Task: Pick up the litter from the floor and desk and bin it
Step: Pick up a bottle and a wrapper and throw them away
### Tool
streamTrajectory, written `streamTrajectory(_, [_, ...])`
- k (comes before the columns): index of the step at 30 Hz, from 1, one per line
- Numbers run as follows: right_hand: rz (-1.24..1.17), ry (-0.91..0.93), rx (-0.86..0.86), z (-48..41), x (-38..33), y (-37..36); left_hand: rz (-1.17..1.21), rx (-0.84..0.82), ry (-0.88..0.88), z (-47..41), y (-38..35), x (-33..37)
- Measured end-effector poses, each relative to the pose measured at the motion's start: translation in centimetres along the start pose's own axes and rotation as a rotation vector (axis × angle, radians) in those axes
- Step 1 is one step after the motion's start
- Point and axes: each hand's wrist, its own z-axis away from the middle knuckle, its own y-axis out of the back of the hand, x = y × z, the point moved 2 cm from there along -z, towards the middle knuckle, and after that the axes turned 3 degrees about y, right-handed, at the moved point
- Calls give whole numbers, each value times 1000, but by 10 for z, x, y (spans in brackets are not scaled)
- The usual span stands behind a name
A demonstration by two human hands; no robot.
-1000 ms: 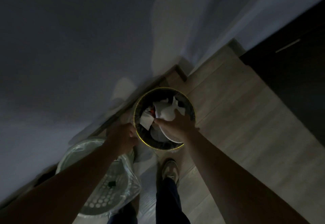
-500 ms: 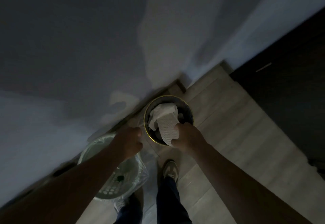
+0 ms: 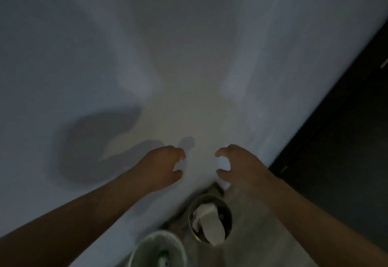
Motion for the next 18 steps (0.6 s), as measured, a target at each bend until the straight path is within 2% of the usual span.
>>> streamTrajectory(4, [87, 162, 186, 16, -56, 115, -122, 232, -41, 22, 124, 45])
streamTrajectory(9, [153, 403, 427, 46, -118, 236, -221, 528, -10, 73, 251, 101])
streamTrajectory(14, [117, 620, 519, 78, -144, 304, -207, 746, 89, 128, 307, 143])
streamTrajectory(18, [126, 752, 551, 93, -158, 333, -290, 813, 188, 160, 318, 159])
